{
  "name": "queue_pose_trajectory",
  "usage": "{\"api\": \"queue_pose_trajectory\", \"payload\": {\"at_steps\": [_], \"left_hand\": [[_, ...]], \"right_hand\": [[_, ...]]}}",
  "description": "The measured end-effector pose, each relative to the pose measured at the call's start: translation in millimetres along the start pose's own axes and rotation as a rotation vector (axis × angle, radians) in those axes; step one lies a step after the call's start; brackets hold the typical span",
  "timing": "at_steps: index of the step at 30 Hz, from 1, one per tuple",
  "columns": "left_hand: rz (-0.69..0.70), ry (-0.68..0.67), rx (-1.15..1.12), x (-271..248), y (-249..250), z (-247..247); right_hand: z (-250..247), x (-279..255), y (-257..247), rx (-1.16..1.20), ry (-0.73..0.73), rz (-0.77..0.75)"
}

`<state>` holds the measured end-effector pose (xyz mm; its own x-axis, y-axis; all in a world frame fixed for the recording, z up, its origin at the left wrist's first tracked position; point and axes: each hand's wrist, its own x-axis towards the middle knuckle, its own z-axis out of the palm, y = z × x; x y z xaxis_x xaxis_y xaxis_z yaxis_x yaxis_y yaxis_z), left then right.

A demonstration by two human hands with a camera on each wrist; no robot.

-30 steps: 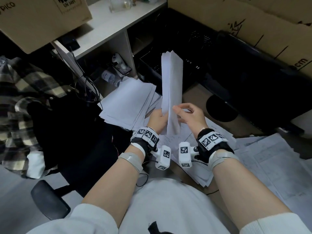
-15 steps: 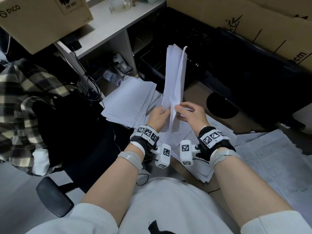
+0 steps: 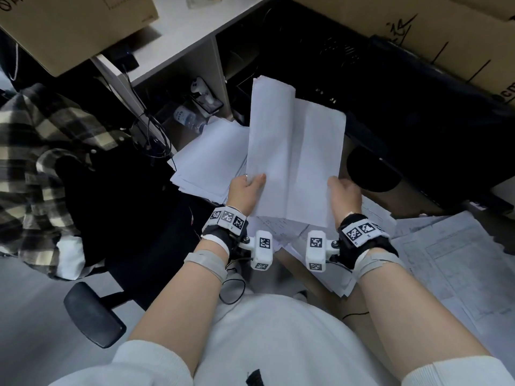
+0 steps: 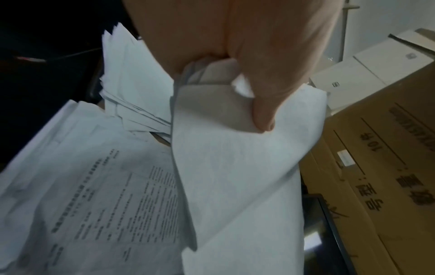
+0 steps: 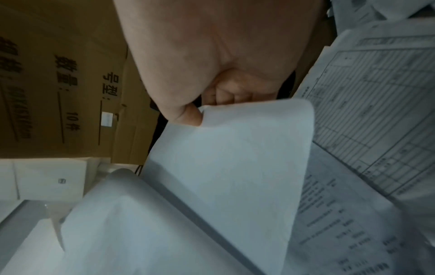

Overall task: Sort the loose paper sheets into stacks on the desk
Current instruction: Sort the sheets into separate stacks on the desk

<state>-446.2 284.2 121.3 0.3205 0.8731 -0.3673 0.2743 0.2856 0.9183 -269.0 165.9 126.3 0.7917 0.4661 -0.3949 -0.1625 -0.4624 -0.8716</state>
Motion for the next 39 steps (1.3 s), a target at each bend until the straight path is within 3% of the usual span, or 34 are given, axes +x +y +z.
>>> {"api": "queue_pose_trajectory", "payload": {"at_steps": [5,8,15,21,26,33,37,39], "left_hand": [[-0.112,-0.074,0.008,4.3,-16.6,-24.0],[-0.106,-0.016,0.053,14.1,-27.1,-43.5],[-0.134,0.149,0.154,66.8,-47.3,-115.5],[-0.168,0.292,0.133,114.6,-49.1,-170.1],[-0.166,0.27,0.226,134.7,-49.9,-201.8],[-0.252,0.209,0.164,152.8,-61.9,-196.2],[-0.264,0.152,0.194,162.3,-57.0,-170.6],[-0.256,0.155,0.161,164.4,-52.7,-160.5]], "right_hand": [[28.6,-3.3,18.6,-0.025,-0.034,0.065],[48.5,-5.3,33.3,-0.081,0.01,0.091],[132.2,-0.5,36.2,-0.175,-0.281,0.256],[208.4,40.3,40.3,-0.371,-0.16,0.271],[272.6,71.5,46.7,-0.349,-0.183,0.28],[303.5,61.6,-3.6,-0.074,-0.19,0.147],[303.2,47.7,-19.9,0.067,-0.382,0.172],[302.3,44.8,-20.8,0.049,-0.367,0.162]]}}
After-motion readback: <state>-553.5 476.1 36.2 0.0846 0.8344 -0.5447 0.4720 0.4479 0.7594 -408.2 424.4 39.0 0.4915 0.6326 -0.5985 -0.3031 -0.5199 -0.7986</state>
